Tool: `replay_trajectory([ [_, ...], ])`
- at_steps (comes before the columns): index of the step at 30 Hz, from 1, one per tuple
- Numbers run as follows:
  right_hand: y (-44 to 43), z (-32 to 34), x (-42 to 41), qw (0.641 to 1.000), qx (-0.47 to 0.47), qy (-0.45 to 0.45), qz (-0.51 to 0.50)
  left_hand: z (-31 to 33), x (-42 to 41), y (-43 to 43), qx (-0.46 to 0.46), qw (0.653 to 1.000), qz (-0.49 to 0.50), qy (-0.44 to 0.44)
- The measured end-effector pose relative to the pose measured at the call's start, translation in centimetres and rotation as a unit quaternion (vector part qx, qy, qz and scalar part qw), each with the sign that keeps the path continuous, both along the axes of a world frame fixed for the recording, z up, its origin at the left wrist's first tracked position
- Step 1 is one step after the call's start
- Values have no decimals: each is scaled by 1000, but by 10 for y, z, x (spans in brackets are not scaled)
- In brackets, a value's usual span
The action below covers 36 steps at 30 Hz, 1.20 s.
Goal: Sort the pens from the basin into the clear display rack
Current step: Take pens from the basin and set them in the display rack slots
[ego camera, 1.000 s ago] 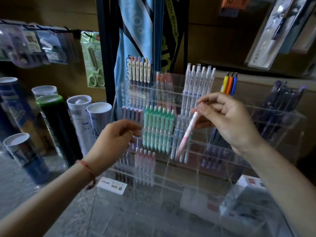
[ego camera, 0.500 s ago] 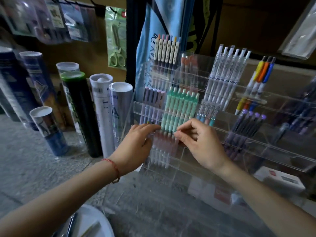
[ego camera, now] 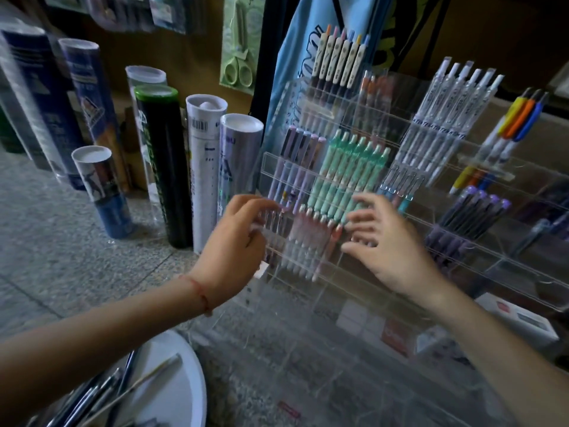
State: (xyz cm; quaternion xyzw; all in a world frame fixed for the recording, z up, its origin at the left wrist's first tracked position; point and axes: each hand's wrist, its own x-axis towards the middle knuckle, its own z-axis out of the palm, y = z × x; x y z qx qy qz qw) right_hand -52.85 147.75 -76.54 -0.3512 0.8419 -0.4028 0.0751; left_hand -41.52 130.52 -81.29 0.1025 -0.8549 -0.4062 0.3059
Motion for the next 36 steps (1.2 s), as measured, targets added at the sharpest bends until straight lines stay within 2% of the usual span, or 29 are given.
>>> replay_trajectory([
  [2, 2, 7, 15, 985, -61, 159, -11, -23, 26, -8, 50, 998, 10, -24],
  [3, 0, 7, 25, 977, -99, 189, 6, -40, 42, -13, 78, 995, 20, -57],
  [4, -4, 1, 36, 975, -116, 186, 34, -58, 59, -19, 115, 988, 38, -96],
  [6, -18, -24, 59, 983, -89, 119, 110, -93, 96, -28, 210, 958, 93, -175],
  [8, -37, -64, 85, 979, 18, 14, 204, -122, 137, -35, 245, 925, 152, -245],
  [10, -54, -111, 113, 952, 142, -72, 261, -147, 178, -40, 211, 909, 189, -305],
  [12, -64, -157, 140, 919, 225, -123, 301, -162, 212, -41, 179, 898, 191, -353],
  [15, -71, -206, 173, 866, 312, -123, 372, -173, 249, -41, 145, 884, 179, -406],
  [17, -77, -223, 190, 853, 337, -123, 378, -182, 263, -39, 132, 868, 172, -446],
  [21, -90, -250, 211, 843, 352, -28, 406, -206, 284, -27, 120, 840, 131, -512],
  [26, -96, -267, 219, 788, 388, 83, 472, -218, 304, -23, 97, 859, 108, -491],
  [28, -98, -269, 218, 785, 377, 115, 478, -220, 314, -23, 66, 863, 111, -488],
  [31, -107, -272, 210, 814, 361, 134, 434, -228, 328, -25, 5, 876, 91, -474],
  [36, -116, -268, 201, 821, 357, 171, 412, -233, 332, -37, -200, 854, 17, -481],
])
